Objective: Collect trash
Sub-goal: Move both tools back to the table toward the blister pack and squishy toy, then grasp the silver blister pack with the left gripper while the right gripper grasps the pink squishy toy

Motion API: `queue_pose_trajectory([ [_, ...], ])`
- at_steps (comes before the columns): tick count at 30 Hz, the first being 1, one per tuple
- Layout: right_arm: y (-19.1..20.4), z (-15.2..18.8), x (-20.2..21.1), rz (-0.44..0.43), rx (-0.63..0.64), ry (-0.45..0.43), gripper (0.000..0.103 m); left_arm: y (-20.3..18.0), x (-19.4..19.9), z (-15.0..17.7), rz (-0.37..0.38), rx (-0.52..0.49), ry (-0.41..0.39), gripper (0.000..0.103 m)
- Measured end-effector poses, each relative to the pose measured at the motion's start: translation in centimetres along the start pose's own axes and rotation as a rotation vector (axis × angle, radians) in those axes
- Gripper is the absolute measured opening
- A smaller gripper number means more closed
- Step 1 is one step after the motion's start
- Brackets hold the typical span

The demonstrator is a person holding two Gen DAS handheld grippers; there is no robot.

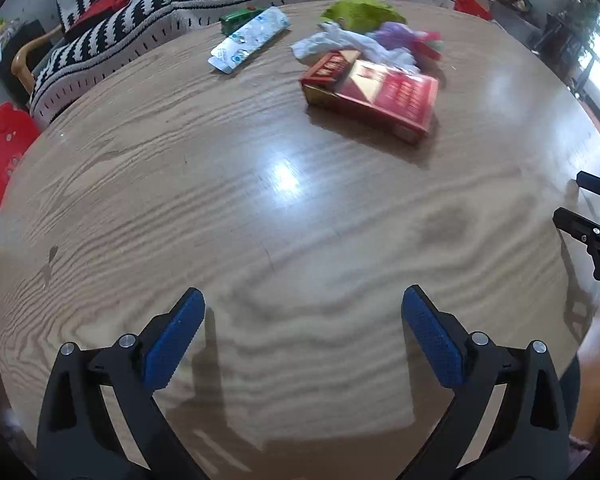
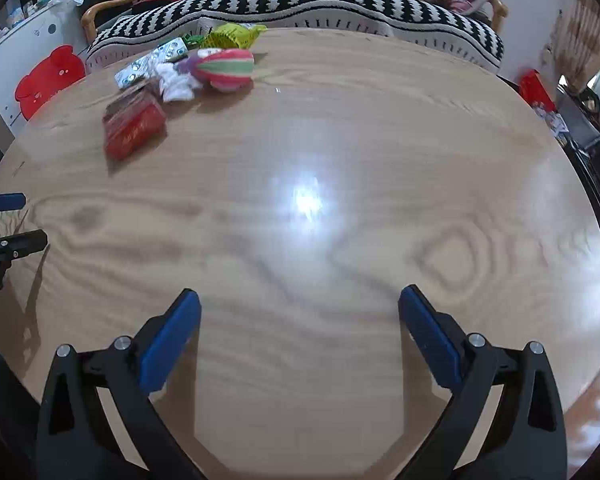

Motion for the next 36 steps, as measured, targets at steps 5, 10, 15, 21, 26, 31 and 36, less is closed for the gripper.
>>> queue_pose_trajectory([
  [5, 0.4, -3.4, -1.9, -0.019, 0.037, -0.010, 0.096, 1.6, -1.2, -2.4, 0.017, 0.030, -0.007, 0.096],
  [10, 1.7, -7.0, -3.9, -0.060, 0.111, -0.027, 0.096, 3.5, -2.3, -5.2, 0.021, 0.021, -0.035, 0.097],
  [15, 4.0, -10.7, -6.2, -0.124, 0.224, -0.020, 0.096, 4.5, -3.7, -8.4, 0.052, -0.059, -0.077, 0.098],
  [21, 5.4, -14.1, -8.1, -0.172, 0.313, 0.001, 0.096, 5.6, -5.4, -12.0, 0.073, -0.102, -0.081, 0.098],
  [26, 6.0, -16.5, -9.3, -0.148, 0.370, 0.041, 0.096, 6.1, -6.4, -14.3, 0.083, -0.116, -0.074, 0.098],
  [31, 6.5, -17.7, -9.6, -0.111, 0.447, 0.017, 0.096, 5.6, -7.0, -16.0, 0.090, -0.152, -0.085, 0.098],
  [36, 7.0, -18.1, -9.8, -0.103, 0.454, -0.023, 0.093, 5.0, -7.5, -17.4, 0.095, -0.146, -0.096, 0.097],
])
Point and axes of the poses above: each gripper's, at about its wrist camera, not at the fingertips, and x roughly against the way its jaws point, y to its left, z to its underside, the point moved 8 cm from there along -x, roughly the way its jaws point, and after that the axes turned 2 degrees about -z, right-handed, at the moved point
